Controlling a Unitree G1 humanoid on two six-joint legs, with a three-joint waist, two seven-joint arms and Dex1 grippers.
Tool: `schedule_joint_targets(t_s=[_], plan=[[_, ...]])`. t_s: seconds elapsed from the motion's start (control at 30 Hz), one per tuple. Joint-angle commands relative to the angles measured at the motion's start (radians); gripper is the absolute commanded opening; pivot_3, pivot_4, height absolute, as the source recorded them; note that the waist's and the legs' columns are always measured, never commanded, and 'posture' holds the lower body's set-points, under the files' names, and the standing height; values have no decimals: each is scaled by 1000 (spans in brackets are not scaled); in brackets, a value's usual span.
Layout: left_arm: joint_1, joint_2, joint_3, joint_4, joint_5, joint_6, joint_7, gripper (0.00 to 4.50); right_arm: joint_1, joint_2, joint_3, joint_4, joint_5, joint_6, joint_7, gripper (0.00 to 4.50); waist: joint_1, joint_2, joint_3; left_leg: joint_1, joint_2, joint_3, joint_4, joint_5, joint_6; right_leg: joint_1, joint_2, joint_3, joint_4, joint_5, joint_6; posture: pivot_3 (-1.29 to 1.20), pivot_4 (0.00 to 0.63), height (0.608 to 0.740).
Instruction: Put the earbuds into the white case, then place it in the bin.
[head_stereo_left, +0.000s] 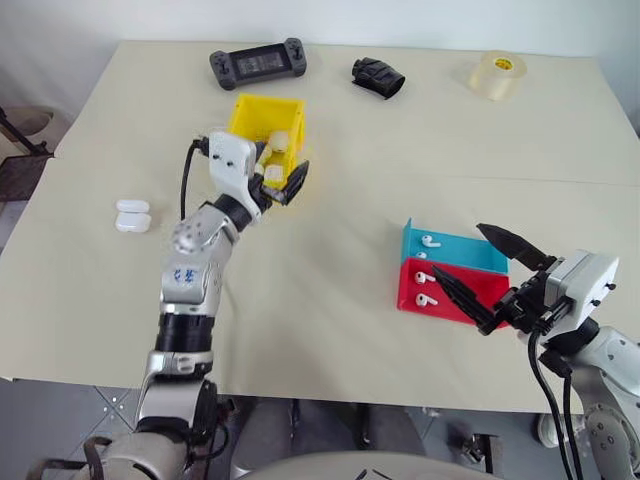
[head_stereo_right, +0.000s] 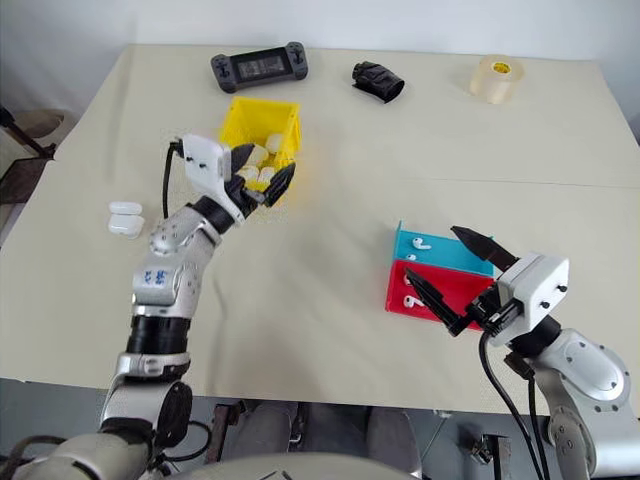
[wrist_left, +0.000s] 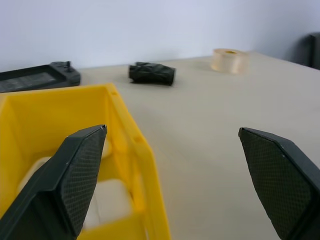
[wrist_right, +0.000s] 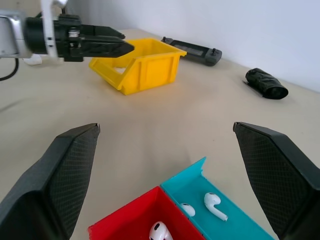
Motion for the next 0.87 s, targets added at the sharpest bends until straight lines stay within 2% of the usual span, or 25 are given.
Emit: schedule_joint_targets(t_s=[0.03,0.17,0.2,0.27,0.37,0.47,0.87], plan=[[47,70,22,-85,-35,-76,-107,4460,-2,-14,-29,0,19,-10,19,4500,3,0,0,0,0,0,0,0,0,0,0,0,-1,0,0,0,150,740],[143,208,64,-91,-92,-208,-315,4460,3,-45,-68,52,20,-21,64,4500,3,0,0,0,0,0,0,0,0,1,-1,0,-4,0,0,0,150,740],[157,224,66,-96,-119,-213,-354,4298,4,-51,-73,63,19,-28,76,4500,3,0,0,0,0,0,-1,0,0,1,-1,0,-5,0,0,0,150,740],[199,265,93,-98,-169,-232,-437,3919,2,-67,-85,90,19,-37,105,4500,7,0,0,0,0,0,-1,0,0,2,-1,0,-7,0,0,0,150,740],[269,347,132,-89,-219,-268,-577,2973,-13,-91,-105,136,19,-46,141,4500,4,0,0,1,0,0,-1,0,0,2,-2,0,-7,0,0,0,150,740],[328,386,160,-103,-254,-249,-614,2033,-31,-114,-111,173,14,-55,173,4500,3,1,0,1,1,0,-2,0,0,2,-2,0,-7,0,-1,0,150,740],[406,389,167,-240,-211,-194,-470,2033,-77,-145,-124,245,19,-56,230,4500,4,1,0,1,1,-1,-2,0,1,3,-2,0,-7,0,-1,0,150,740]])
